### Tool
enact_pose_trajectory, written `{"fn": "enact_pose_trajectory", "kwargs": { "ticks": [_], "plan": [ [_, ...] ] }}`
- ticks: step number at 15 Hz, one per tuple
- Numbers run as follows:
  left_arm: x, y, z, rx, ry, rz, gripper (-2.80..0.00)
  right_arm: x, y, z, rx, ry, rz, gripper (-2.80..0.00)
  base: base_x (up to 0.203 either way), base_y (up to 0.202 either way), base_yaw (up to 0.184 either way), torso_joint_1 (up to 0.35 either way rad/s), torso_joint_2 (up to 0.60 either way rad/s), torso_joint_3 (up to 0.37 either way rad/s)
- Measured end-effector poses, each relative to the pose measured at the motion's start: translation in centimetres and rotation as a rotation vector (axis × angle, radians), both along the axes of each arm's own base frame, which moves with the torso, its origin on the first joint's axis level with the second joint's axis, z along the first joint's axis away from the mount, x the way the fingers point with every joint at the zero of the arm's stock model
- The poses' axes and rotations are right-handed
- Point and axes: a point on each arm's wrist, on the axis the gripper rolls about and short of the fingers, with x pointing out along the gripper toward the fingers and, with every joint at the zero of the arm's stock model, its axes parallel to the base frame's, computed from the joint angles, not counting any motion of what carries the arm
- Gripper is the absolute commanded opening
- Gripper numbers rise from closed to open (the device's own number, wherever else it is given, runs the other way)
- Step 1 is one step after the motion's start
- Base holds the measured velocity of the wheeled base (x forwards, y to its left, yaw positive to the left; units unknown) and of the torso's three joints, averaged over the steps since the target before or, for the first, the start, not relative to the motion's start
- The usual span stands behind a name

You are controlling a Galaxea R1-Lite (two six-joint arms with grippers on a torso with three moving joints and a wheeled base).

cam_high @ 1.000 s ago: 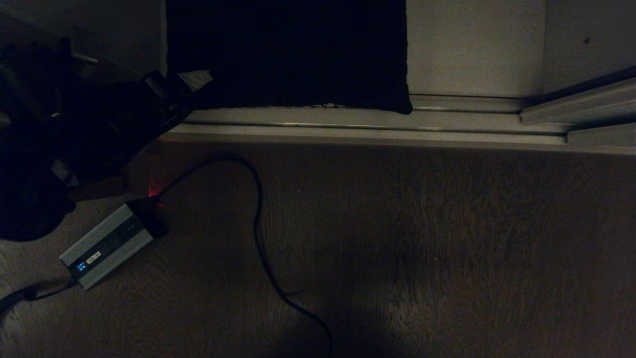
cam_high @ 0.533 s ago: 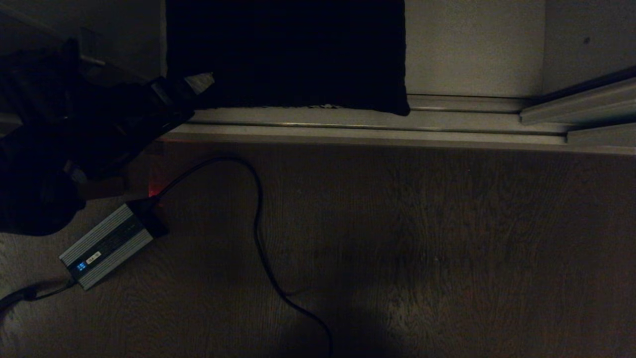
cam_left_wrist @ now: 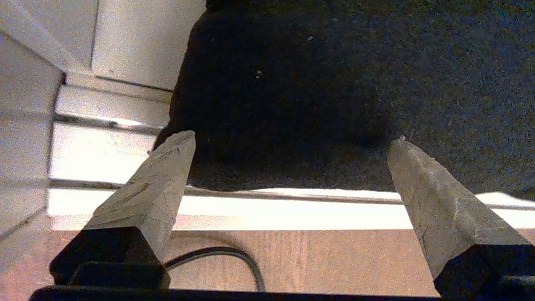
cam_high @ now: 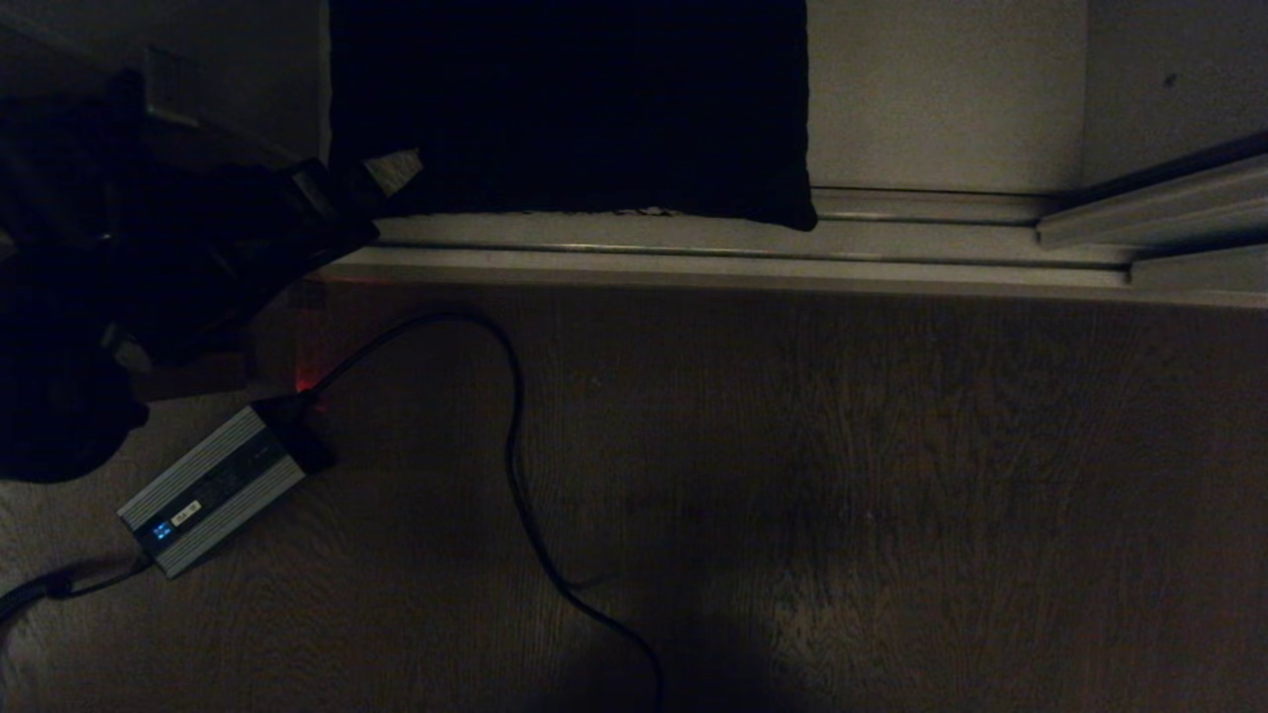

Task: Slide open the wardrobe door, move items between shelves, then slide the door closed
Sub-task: Place the pillow on the higher shelf

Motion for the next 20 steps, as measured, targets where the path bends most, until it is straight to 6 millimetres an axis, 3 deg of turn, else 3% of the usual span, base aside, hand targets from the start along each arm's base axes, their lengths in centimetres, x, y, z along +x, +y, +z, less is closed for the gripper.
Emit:
{"fn": "enact_pose_trajectory", "kwargs": {
  "ticks": [16, 20],
  "plan": [
    [1.8, 1.2, -2.3, 0.144, 0.04, 0.024, 0.0, 0.0, 0.0, 0.0, 0.0, 0.0, 0.0, -2.8, 0.0, 0.0, 0.0, 0.0, 0.0, 0.0],
    [1.6, 2.6, -1.5, 0.146, 0.005, 0.066, 0.0, 0.0, 0.0, 0.0, 0.0, 0.0, 0.0, -2.8, 0.0, 0.0, 0.0, 0.0, 0.0, 0.0]
  ]
}}
